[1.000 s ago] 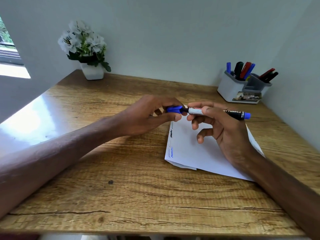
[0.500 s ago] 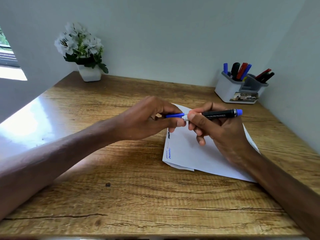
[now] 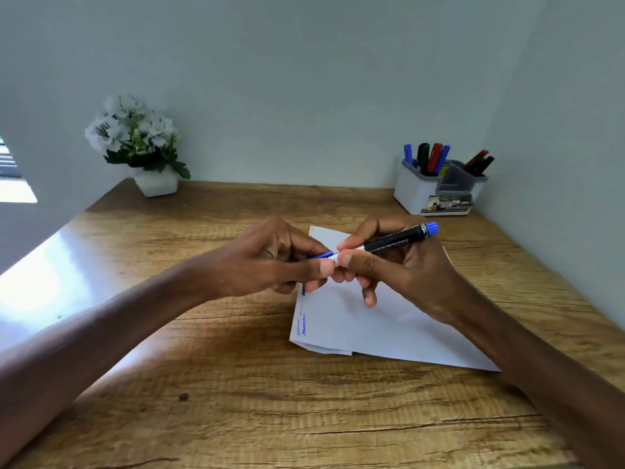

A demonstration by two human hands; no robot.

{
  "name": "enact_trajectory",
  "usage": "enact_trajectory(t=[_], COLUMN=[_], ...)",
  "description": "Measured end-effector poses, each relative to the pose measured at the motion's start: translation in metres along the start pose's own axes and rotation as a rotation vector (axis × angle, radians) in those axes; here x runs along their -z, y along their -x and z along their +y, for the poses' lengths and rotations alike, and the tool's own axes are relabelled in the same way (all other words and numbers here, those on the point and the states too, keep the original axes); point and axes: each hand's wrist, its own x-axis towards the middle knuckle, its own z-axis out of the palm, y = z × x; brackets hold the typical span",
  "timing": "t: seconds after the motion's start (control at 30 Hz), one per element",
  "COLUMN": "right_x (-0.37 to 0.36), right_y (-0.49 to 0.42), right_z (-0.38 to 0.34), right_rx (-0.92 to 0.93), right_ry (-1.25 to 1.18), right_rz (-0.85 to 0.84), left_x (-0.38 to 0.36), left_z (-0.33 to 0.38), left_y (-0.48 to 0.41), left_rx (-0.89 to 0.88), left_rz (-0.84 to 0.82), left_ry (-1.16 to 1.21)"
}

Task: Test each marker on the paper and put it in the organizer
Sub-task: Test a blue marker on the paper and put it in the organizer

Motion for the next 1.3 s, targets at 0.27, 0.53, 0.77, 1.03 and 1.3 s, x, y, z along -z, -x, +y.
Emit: enact_trajectory(t=[0.27,0.53,0.77,1.03,1.3], right_x=[0.046,0.099,0.152,0.216,0.251], right_y=[-0.017,-0.015,-0.031,-0.077,-0.112], right_z=[-0.007,-0.009,-0.004,-0.007,0.034], right_rx=[-0.101,-0.035,-0.088,0.003,-0.097], right_ry=[-0.034,0.405,0.798,0.848,1.032], right_rz=[0.292,0.443,0.509,0.807,0.742], left_x=[0.0,0.011,0.001,0.002,0.004], left_z=[0.01,0.035,0.028,-0.032,-0.031], left_y=[-0.054,-0.141,-0.201,-0.222,-0.229], left_rx=[0.045,-0.16,-0.055,0.459,0.438], left_rz=[0.494,0.555,0.484,-0.186,-0.272], left_ry=[0.02,-0.09,-0.302,-1.039,-1.088])
